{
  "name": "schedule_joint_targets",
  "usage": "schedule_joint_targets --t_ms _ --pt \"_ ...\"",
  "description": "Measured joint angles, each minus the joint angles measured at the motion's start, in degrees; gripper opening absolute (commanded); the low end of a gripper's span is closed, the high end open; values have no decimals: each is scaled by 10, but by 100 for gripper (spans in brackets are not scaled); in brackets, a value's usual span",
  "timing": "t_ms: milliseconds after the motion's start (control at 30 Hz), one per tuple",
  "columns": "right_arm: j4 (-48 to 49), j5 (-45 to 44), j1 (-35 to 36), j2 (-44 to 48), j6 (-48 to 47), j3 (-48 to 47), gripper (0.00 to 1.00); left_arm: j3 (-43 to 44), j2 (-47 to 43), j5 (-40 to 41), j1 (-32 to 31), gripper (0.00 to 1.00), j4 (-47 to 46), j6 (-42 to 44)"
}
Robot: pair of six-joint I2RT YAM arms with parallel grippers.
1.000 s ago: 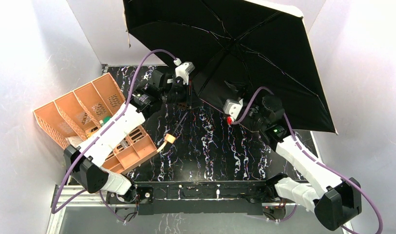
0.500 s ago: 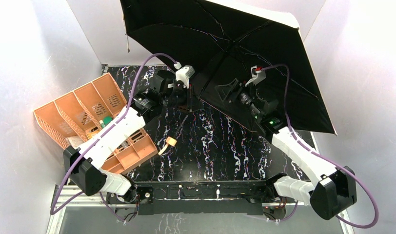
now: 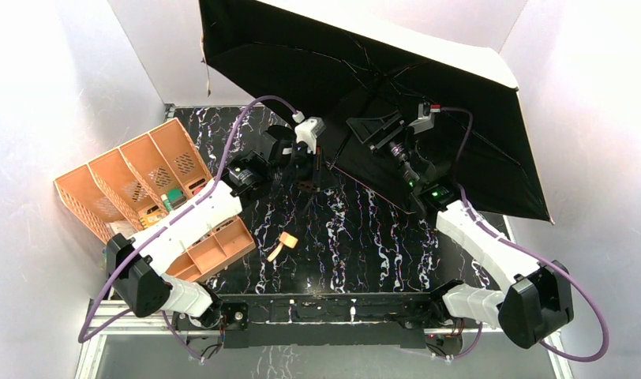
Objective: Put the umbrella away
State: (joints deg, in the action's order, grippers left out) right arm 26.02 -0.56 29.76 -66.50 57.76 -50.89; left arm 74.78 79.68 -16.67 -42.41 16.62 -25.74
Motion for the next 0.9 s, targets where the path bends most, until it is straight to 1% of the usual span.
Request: schedule_joint_targets --t_ms 200,233,333,433,600,800,900 --pt "63 -19 0 -21 22 7 65 -5 -3 0 -5 0 -7 -10" --pt "66 -19 0 -21 22 8 63 -7 -6 0 -5 0 -10 -14" --pt "122 -30 0 -35 27 28 54 -21 -22 7 -5 0 -22 -37" --pt "161 -26 0 -61 32 32 51 -33 -42 16 -5 0 -36 -64" --pt "196 -17 -1 -84 24 31 52 -39 -51 19 -5 0 -58 -93" --pt "235 30 -1 -117 17 27 56 -39 -51 14 -5 0 -63 -101" --pt "248 43 -1 -119 15 27 61 -39 -51 13 -5 0 -68 -105"
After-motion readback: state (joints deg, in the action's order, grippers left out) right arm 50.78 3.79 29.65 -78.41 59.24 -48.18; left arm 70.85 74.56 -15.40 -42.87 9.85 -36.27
